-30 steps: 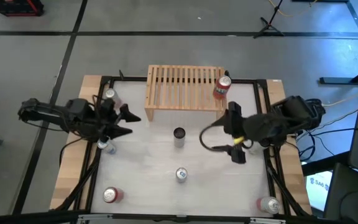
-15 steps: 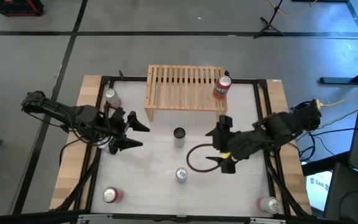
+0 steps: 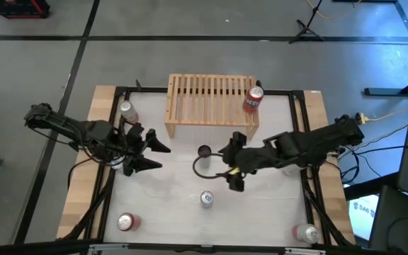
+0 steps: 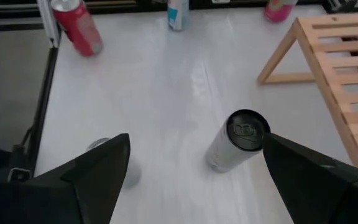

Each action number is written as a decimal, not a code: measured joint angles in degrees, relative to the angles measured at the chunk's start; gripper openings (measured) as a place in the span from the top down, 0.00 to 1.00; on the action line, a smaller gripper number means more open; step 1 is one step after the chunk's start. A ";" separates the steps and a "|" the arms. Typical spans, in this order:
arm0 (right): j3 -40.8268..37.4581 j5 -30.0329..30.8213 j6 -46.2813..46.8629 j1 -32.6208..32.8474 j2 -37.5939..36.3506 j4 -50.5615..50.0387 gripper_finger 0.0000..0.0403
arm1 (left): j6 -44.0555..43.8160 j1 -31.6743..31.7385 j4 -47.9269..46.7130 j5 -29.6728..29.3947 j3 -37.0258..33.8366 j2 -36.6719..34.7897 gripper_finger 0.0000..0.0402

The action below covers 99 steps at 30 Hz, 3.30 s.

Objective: Place canned beverage on shelf
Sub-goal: Move the top blue soda can

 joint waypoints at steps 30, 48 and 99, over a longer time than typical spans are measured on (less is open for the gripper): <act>-0.87 -3.37 3.32 -11.93 16.01 4.23 0.12 | -7.23 0.13 -27.31 -11.70 -0.04 0.38 0.16; 3.58 -0.76 1.61 -12.21 15.93 -2.71 0.12 | -7.16 0.13 -27.17 -13.09 -0.07 0.38 0.16; -6.01 5.17 24.17 5.77 -11.09 -26.57 0.12 | -11.11 -0.13 -62.42 -16.21 26.76 3.64 0.16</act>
